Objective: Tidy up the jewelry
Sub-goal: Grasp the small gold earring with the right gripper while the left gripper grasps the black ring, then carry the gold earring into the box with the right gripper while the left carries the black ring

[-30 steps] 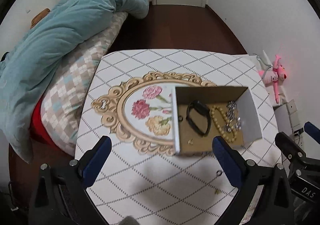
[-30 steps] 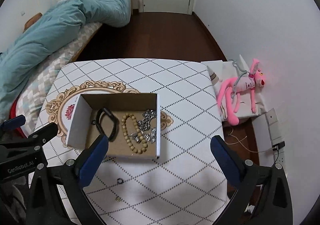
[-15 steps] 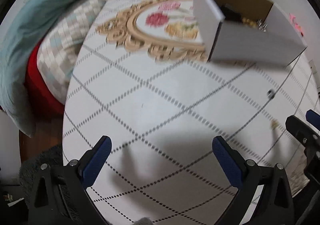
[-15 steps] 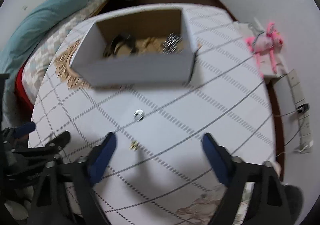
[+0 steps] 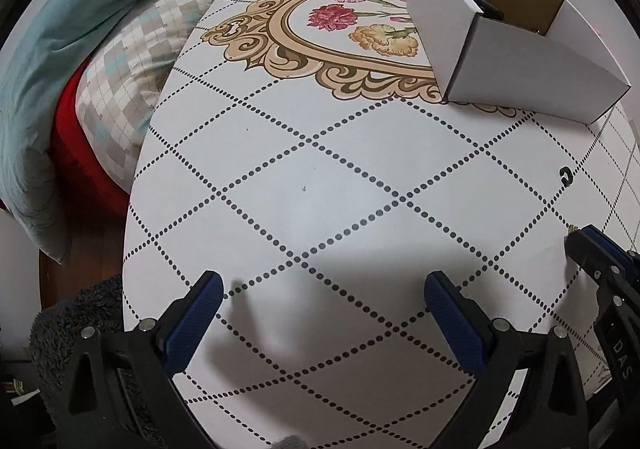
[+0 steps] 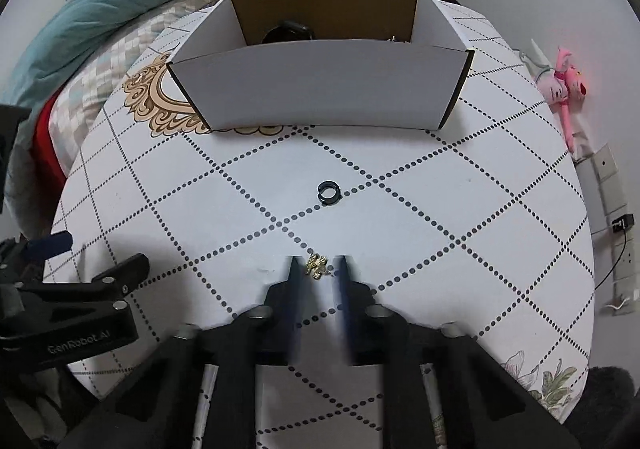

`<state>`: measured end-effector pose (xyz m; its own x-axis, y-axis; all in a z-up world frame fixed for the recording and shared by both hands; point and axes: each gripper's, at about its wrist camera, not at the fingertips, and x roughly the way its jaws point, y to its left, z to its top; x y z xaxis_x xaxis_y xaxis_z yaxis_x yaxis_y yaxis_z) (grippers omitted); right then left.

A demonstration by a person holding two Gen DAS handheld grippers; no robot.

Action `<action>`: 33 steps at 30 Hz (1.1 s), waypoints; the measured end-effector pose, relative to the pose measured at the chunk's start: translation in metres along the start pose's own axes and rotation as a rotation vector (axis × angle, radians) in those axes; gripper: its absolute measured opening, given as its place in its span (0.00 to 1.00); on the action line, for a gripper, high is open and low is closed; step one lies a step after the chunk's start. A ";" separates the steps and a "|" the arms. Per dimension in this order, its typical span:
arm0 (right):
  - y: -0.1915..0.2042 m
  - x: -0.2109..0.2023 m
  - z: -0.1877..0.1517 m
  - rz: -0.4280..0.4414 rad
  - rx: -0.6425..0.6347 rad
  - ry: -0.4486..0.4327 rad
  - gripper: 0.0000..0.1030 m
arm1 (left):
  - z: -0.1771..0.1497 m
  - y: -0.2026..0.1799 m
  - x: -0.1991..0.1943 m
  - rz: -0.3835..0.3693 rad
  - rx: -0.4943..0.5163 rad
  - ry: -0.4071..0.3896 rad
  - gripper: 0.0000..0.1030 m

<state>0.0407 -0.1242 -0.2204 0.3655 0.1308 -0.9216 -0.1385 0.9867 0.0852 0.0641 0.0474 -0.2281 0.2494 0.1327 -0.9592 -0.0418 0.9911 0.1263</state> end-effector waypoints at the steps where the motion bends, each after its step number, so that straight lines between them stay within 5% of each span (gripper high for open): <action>1: -0.001 0.000 0.001 0.005 0.001 0.000 0.13 | 0.000 0.000 0.000 0.001 0.001 -0.001 1.00; 8: -0.037 -0.021 0.006 0.056 0.101 -0.040 0.13 | 0.009 -0.012 -0.019 -0.021 0.005 -0.055 0.99; 16: -0.101 -0.024 0.016 -0.016 0.231 -0.051 0.13 | 0.030 -0.090 -0.024 -0.168 0.083 -0.104 0.98; 24: -0.139 -0.026 0.016 -0.049 0.292 -0.060 0.13 | 0.032 -0.144 -0.024 -0.178 0.164 -0.122 0.66; 33: -0.150 -0.027 0.019 -0.047 0.301 -0.068 0.13 | 0.041 -0.158 -0.023 -0.198 0.204 -0.148 0.16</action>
<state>0.0692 -0.2739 -0.2013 0.4269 0.0804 -0.9007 0.1556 0.9747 0.1607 0.1048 -0.1123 -0.2156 0.3724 -0.0777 -0.9248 0.2129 0.9771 0.0037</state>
